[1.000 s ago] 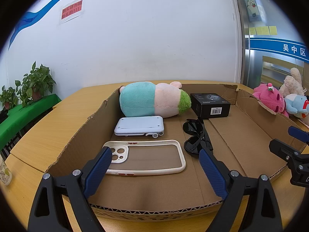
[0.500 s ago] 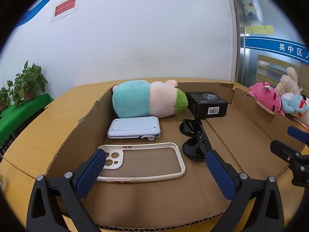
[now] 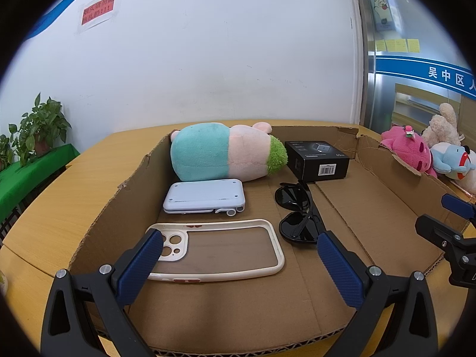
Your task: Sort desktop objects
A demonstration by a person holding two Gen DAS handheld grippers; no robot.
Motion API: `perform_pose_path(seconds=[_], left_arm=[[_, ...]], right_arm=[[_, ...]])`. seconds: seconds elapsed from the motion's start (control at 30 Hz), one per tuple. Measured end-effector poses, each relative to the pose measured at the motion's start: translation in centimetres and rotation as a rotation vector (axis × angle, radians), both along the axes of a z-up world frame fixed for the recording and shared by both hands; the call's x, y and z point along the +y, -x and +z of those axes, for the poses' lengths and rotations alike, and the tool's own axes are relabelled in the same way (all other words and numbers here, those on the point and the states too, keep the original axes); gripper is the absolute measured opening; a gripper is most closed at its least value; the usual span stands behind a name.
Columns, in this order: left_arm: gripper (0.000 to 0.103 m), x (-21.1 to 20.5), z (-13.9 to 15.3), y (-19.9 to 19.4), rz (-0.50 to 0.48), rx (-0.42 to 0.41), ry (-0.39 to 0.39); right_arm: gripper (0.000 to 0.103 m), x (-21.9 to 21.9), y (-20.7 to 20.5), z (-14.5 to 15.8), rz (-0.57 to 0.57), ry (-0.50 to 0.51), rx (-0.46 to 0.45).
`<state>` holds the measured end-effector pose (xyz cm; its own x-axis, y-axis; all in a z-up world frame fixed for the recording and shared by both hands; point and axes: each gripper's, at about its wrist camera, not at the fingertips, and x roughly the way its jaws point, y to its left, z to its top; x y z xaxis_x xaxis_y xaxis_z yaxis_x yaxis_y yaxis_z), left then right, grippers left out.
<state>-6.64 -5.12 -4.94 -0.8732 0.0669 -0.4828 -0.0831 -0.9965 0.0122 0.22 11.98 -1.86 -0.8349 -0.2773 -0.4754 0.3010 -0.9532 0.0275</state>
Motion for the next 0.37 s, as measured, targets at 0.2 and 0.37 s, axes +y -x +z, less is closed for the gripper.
perform_pose_path(seconds=[0.2,0.37], left_arm=[[0.103,-0.03,0.08,-0.10,0.006,0.008,0.005],[0.103,0.00,0.10,-0.12,0.010,0.010,0.011]], right_arm=[[0.103,0.06,0.01,0.01,0.000,0.002,0.000],[0.103,0.05,0.00,0.01,-0.001,0.001,0.001]])
